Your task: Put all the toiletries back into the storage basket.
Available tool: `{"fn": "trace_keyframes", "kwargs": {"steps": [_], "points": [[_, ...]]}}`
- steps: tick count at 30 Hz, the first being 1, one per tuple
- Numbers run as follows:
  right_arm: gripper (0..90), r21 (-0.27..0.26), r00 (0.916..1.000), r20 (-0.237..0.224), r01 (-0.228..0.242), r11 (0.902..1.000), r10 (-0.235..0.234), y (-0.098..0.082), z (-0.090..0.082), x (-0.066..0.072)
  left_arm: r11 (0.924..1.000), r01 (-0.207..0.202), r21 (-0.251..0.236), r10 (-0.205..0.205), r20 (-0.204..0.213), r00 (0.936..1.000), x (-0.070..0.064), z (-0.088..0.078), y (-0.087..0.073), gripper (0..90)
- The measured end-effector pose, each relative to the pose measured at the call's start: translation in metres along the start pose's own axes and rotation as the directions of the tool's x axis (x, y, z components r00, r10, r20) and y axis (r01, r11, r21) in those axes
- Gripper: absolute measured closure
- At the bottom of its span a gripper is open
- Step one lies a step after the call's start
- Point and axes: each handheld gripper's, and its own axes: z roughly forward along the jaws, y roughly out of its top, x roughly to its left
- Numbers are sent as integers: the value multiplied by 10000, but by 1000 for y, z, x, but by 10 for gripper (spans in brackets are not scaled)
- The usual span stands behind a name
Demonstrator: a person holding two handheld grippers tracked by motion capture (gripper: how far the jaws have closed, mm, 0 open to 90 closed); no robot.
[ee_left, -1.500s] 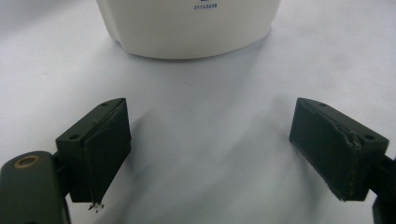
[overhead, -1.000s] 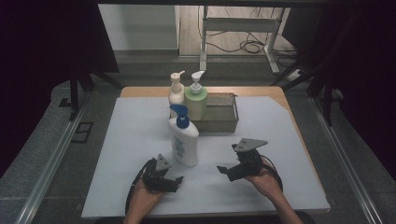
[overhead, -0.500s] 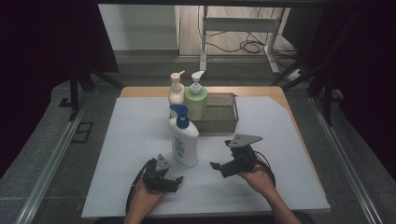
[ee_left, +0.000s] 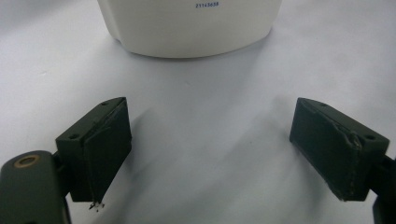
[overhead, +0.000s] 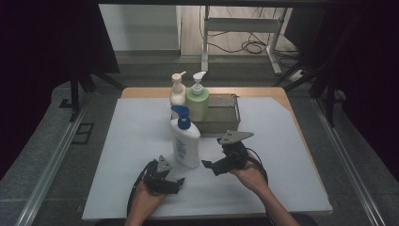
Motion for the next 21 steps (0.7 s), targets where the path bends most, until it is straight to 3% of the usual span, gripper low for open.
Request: {"fn": "trace_keyframes", "kwargs": {"steps": [5,21], "points": [[0,-19,9997,-182,-141,9999,141,7,6,4,10000,11,12,-11,-19,10000,0,0,0,126],[13,-154,9999,-8,138,9998,-138,36,27,10,10000,1,3,-1,-4,10000,0,0,0,126]]}}
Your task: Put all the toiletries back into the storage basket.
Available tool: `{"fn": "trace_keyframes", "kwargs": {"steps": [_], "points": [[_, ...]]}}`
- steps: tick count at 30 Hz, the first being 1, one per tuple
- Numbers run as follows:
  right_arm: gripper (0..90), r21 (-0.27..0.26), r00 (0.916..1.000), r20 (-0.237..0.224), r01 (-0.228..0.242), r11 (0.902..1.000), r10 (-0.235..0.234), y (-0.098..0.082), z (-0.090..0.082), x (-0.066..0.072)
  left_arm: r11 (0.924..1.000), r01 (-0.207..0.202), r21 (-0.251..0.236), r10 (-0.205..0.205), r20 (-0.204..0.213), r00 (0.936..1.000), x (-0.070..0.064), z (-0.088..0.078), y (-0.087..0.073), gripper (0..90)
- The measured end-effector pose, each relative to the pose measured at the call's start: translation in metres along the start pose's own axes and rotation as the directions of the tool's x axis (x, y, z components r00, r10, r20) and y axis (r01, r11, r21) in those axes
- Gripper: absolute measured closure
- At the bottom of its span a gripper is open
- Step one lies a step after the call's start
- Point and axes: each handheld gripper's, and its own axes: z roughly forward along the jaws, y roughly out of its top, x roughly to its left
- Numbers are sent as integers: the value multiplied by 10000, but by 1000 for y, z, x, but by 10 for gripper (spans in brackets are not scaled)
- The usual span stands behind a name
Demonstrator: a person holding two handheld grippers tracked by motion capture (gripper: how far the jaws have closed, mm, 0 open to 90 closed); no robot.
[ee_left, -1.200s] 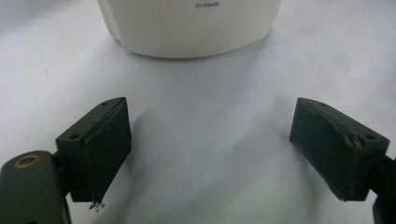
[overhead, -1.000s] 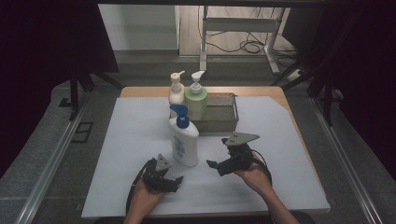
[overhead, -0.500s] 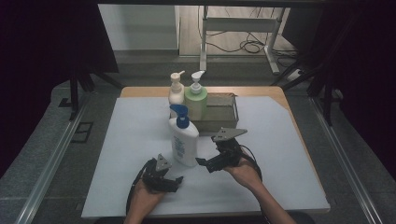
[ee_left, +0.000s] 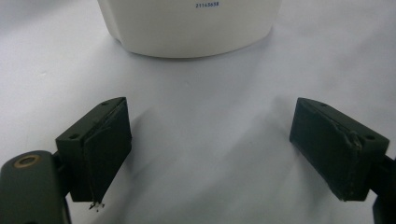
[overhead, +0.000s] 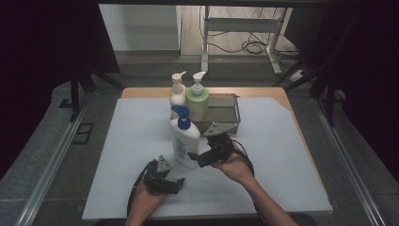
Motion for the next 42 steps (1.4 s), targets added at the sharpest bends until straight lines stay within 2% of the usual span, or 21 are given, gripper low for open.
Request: {"fn": "trace_keyframes", "kwargs": {"steps": [10,21,29,34,42], "points": [[131,-186,9998,-98,182,9997,-183,12,9,2,10000,14,-10,-14,6,10000,0,0,0,126],[159,-236,9995,-12,323,9992,-323,22,22,6,10000,5,-23,-5,14,10000,0,0,0,126],[301,-246,9987,-228,446,9987,-451,24,31,8,10000,14,-31,-14,23,10000,0,0,0,126],[352,-263,9986,-60,514,9983,-516,25,33,8,10000,6,-20,-6,21,10000,0,0,0,126],[368,-27,9986,110,508,9987,-508,29,33,10,10000,13,-21,-13,7,10000,0,0,0,126]]}}
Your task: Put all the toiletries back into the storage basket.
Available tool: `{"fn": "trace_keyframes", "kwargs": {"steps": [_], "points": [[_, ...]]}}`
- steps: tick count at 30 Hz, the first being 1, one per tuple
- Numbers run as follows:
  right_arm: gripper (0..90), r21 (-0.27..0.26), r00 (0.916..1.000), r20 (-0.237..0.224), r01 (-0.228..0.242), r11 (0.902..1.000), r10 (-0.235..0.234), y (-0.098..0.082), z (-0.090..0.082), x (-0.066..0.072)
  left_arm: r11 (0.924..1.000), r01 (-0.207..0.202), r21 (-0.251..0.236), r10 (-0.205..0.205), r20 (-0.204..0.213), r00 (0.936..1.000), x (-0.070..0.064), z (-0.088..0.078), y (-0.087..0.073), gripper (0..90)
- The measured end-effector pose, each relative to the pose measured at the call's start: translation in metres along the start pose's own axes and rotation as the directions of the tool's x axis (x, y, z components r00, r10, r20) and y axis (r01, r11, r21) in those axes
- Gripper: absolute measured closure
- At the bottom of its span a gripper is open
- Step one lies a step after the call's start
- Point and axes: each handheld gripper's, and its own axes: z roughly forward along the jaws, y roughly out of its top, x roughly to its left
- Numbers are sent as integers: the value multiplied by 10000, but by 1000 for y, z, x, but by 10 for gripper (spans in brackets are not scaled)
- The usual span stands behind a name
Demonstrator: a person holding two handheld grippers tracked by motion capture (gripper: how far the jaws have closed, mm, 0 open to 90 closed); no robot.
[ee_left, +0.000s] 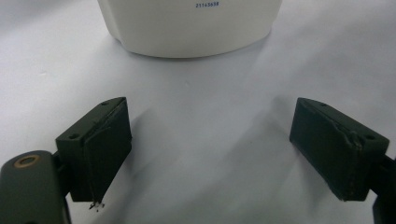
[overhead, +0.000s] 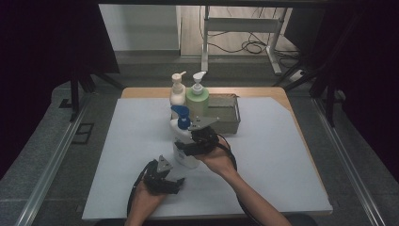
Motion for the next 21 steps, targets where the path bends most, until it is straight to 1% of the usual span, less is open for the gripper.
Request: {"fn": "trace_keyframes", "kwargs": {"steps": [3,9,16,21], "points": [[372,43,10000,87,-14,10000,14,0,0,1,10000,8,4,-8,0,10000,0,0,0,126],[375,230,10000,43,24,9997,-25,2,-5,-1,10000,14,-9,-14,2,10000,0,0,0,126],[375,123,10000,2,-25,9999,25,7,-17,-6,10000,11,-3,-11,2,10000,0,0,0,126],[375,130,10000,17,93,9999,-93,10,-26,-8,10000,-32,18,33,-9,10000,0,0,0,126]]}}
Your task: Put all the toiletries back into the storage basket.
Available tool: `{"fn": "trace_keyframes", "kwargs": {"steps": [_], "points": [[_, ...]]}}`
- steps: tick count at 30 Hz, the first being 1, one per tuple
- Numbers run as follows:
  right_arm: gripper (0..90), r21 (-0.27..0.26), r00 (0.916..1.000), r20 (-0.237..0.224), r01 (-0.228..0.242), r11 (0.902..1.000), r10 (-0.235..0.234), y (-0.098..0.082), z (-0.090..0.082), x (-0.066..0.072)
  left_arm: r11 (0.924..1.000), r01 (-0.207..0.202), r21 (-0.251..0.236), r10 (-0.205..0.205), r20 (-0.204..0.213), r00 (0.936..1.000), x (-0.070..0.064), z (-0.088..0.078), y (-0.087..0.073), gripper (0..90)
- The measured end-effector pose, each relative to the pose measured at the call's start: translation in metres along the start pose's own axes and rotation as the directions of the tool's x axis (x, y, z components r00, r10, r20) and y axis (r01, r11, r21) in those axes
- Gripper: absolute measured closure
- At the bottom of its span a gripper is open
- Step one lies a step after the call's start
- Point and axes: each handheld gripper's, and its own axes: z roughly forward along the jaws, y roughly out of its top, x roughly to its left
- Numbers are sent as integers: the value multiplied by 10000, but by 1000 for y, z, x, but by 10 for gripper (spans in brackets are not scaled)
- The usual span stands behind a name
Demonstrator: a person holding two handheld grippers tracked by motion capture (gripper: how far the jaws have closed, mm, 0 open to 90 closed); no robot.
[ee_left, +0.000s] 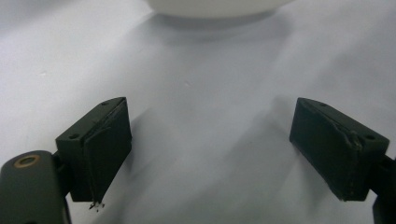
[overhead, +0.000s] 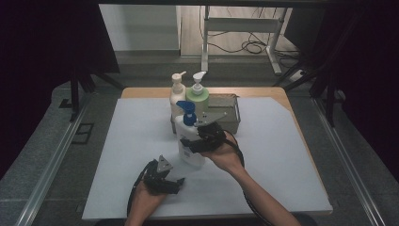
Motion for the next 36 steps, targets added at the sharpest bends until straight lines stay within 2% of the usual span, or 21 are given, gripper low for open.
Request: {"fn": "trace_keyframes", "kwargs": {"steps": [6,19,29,36], "points": [[375,-15,9999,136,30,10000,-30,3,-11,-5,10000,13,8,-13,1,10000,0,0,0,126],[376,-154,9990,381,-233,9996,239,8,-36,-22,10000,18,8,-18,2,10000,0,0,0,126],[376,-334,9954,841,-436,9985,463,12,-55,-40,10000,26,-1,-26,-3,10000,0,0,0,126],[376,-497,9896,1251,-649,9967,707,16,-71,-54,10000,34,-2,-34,-7,10000,0,0,0,126]]}}
